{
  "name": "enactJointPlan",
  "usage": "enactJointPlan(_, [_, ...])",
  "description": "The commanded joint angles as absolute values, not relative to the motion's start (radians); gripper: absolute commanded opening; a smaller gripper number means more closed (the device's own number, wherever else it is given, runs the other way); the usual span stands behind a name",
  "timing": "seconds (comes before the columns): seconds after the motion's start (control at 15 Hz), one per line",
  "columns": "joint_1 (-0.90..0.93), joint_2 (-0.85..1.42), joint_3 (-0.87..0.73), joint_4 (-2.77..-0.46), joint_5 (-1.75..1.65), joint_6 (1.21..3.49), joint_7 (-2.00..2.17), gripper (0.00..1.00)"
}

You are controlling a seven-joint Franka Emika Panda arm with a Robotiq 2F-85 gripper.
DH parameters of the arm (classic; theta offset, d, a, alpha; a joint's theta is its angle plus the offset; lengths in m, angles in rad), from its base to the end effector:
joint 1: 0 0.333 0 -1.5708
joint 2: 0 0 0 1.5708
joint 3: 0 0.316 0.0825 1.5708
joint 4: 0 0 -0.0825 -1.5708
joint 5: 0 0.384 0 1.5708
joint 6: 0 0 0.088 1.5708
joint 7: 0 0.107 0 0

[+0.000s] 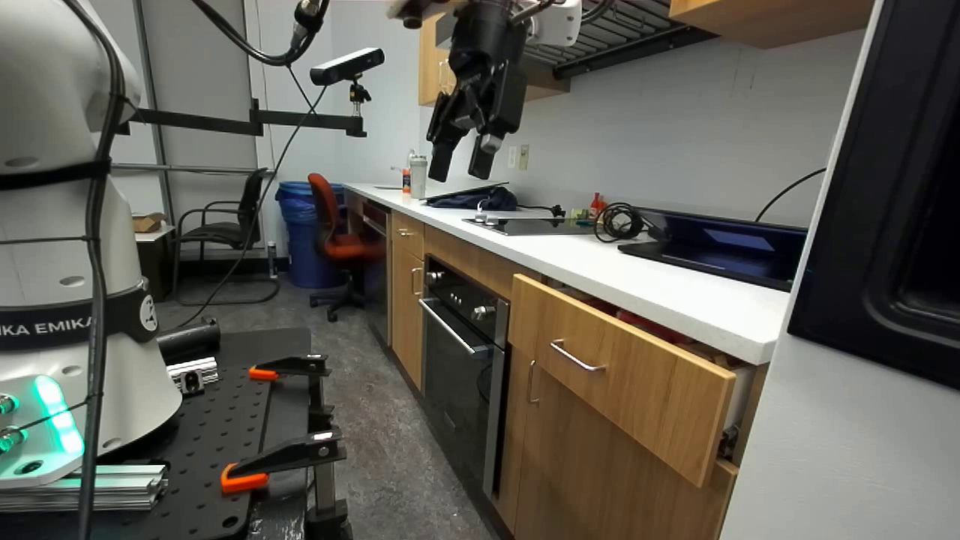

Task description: Open the drawer on the right, remove the watermelon and green pear from the drawer and place them on the countertop, close the drawer

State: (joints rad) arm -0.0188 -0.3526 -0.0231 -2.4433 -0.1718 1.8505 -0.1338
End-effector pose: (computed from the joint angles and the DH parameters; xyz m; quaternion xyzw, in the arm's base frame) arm 0.4022 -0.0304 0.4149 0.9868 0.0800 -0.1254 0.0644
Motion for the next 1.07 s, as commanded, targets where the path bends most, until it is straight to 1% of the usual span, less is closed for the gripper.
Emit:
enactJointPlan(0.0, [0.001,-0.352,-0.011,-2.471,-0.195,1.96,-0.15,1.0])
enactJointPlan(0.6, [0.015,-0.252,0.036,-2.47,-0.224,2.231,-0.12,1.0])
enactJointPlan(0.67, [0.015,-0.235,0.038,-2.468,-0.227,2.263,-0.116,0.85])
enactJointPlan(0.73, [0.014,-0.217,0.041,-2.463,-0.227,2.292,-0.113,0.74])
enactJointPlan(1.0, [0.008,-0.152,0.044,-2.448,-0.239,2.405,-0.1,0.42])
